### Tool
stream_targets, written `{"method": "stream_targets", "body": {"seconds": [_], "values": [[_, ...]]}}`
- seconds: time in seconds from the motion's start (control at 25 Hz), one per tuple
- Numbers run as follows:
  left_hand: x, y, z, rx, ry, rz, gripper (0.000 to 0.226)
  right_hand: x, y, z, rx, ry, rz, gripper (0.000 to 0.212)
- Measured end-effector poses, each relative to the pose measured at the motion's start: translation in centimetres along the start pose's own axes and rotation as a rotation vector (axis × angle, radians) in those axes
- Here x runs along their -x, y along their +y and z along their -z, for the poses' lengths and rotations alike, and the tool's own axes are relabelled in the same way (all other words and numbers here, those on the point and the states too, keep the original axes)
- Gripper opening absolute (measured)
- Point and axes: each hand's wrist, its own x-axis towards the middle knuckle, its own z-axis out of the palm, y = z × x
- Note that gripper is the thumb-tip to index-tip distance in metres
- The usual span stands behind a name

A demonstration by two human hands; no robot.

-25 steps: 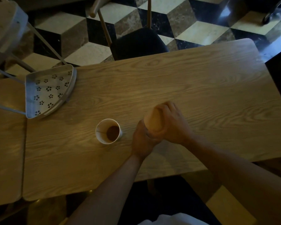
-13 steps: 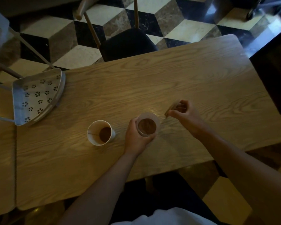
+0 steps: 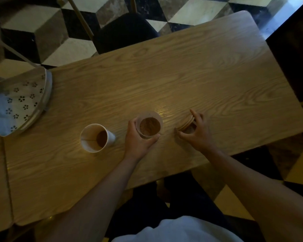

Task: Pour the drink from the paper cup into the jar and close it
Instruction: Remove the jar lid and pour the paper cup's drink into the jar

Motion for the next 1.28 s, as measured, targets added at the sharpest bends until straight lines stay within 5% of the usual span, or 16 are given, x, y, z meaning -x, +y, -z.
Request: {"method": "stream_targets", "body": {"seconds": [0.48, 0.8, 0.92, 1.28], "values": [[0.3, 0.4, 0.0, 0.004, -0.037, -0.003, 0.089, 2.4, 2.2, -1.2, 0.5, 0.081, 0.068, 0.096], [0.0, 0.4, 0.3, 0.002, -0.054, 0.012, 0.093, 1.8, 1.4, -1.0, 0.607, 0.003, -0.01, 0.105], [-0.2, 0.6, 0.6, 0.006, -0.083, 0.033, 0.097, 1.5, -0.4, -1.7, 0.57, -0.001, -0.026, 0.109], [0.9, -0.1, 1.7, 0.002, -0.117, 0.143, 0.112, 0.3, -9.5, -3.9, 0.231, -0.105, 0.332, 0.082]]}}
